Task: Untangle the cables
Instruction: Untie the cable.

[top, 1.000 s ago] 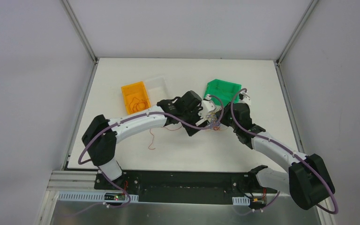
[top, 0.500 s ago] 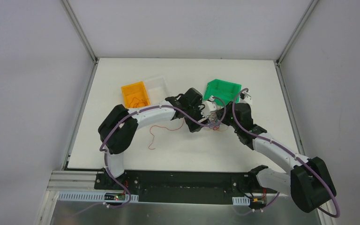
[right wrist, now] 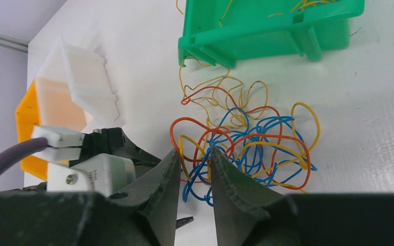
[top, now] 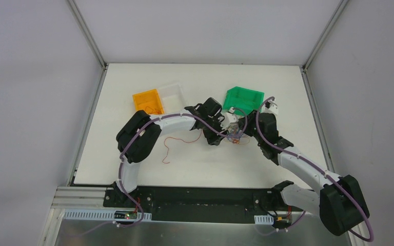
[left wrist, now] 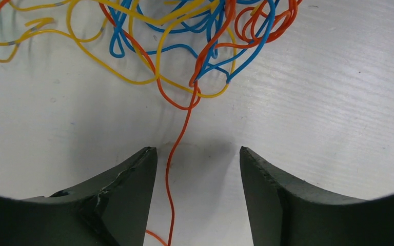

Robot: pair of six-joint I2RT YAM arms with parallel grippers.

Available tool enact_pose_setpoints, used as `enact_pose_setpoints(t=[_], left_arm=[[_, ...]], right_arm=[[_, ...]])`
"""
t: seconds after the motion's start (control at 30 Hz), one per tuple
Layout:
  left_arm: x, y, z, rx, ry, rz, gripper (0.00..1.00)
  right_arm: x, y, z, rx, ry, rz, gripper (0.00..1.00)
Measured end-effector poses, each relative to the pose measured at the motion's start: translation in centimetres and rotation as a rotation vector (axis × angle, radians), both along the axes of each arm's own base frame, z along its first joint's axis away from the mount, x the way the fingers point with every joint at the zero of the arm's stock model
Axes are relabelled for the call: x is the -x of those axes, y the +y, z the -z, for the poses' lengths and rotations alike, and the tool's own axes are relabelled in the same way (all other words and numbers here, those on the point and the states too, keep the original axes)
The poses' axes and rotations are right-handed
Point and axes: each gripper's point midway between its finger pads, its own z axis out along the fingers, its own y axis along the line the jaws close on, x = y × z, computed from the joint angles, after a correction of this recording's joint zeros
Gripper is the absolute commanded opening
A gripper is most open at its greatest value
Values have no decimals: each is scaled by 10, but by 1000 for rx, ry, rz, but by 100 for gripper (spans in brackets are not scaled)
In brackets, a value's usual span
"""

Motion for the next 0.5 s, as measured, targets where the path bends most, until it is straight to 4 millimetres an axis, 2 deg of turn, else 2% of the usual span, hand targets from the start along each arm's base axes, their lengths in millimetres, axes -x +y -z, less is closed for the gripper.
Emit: enact_pose_setpoints(t=[0.13,0.2,0.27,0.4,0.5], left_arm=[[-1,-4,7,0,15,2,13],[-3,-4,7,7,19,-5,0],[-3,-4,8,7,22,-6,0],[-3,-4,8,7,25,-10,0],[-2,-3,4,12,32,-24,0]], right_arm=[[-1,-2,0,1,-3,11,34],[-2,-3,-1,2,-9,21,37],[-2,-6,-2,3,-15,32,45],[-2,-13,-5,2,-32,72,70],[-4,-22,-10,-1,-47,124,73]])
